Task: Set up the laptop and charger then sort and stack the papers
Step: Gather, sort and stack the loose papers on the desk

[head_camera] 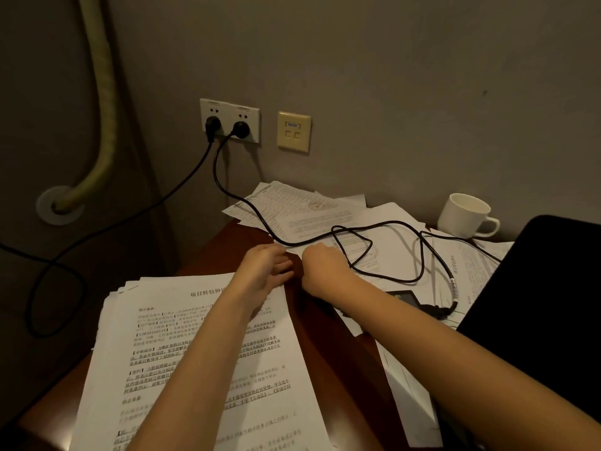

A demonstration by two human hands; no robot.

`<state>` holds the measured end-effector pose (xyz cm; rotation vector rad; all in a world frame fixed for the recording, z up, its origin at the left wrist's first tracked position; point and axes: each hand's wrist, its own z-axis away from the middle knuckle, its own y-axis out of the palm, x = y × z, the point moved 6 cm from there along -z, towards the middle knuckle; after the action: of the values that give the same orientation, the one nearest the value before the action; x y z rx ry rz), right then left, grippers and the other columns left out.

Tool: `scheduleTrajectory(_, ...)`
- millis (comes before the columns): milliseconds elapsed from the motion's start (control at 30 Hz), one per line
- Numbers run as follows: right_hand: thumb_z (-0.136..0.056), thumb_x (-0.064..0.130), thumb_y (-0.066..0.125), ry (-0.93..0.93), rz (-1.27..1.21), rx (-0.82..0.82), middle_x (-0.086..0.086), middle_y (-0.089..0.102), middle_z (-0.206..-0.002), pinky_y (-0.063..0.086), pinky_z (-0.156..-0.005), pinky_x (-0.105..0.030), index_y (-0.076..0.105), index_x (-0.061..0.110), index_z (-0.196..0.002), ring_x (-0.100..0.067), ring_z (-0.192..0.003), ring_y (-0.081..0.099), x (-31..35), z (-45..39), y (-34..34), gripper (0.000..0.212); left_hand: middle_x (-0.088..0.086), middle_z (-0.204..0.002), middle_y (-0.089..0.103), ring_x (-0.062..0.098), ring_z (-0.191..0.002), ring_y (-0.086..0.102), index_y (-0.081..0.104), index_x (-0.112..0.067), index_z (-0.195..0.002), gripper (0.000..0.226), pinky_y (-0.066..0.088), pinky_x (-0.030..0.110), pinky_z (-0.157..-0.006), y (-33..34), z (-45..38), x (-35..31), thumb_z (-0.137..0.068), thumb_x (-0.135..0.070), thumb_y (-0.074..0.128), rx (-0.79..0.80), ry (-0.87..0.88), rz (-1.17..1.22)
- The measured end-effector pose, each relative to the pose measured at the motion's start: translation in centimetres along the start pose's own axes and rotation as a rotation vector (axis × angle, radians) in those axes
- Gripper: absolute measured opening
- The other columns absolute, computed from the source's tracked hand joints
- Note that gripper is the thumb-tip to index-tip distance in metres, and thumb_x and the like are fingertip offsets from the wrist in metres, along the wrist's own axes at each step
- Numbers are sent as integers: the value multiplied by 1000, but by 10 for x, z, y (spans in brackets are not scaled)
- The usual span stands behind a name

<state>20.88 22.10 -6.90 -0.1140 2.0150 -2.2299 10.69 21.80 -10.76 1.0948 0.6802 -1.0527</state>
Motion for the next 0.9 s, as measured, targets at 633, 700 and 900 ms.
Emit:
scheduleTrajectory(633,-95,22,50,-15,80,-163,-9,59,-117,43,-75,-31,59,8,-114,-26,-108,57,5,4,-5,25,24,-140,44,32,-129,46,36,0,-142,52,43,38,-101,1,-4,1,-97,-23,50,13,-48,195)
scheduleTrajectory(700,-97,23,47,5,66,-157,-8,60,-115,39,-71,-29,61,8,-111,-25,-106,58,1,0,1,24,20,-141,45,30,-130,46,37,-2,-141,46,38,37,-106,-13,-6,-9,-99,-17,45,-116,72,257)
scheduleTrajectory(900,-87,6,58,-10,56,-126,-9,62,-109,39,-67,-29,62,6,-103,-25,-101,61,5,-13,-6,17,15,-139,48,28,-129,46,43,-3,-137,41,40,37,-103,-44,-11,-18,-97,-11,43,-246,129,507)
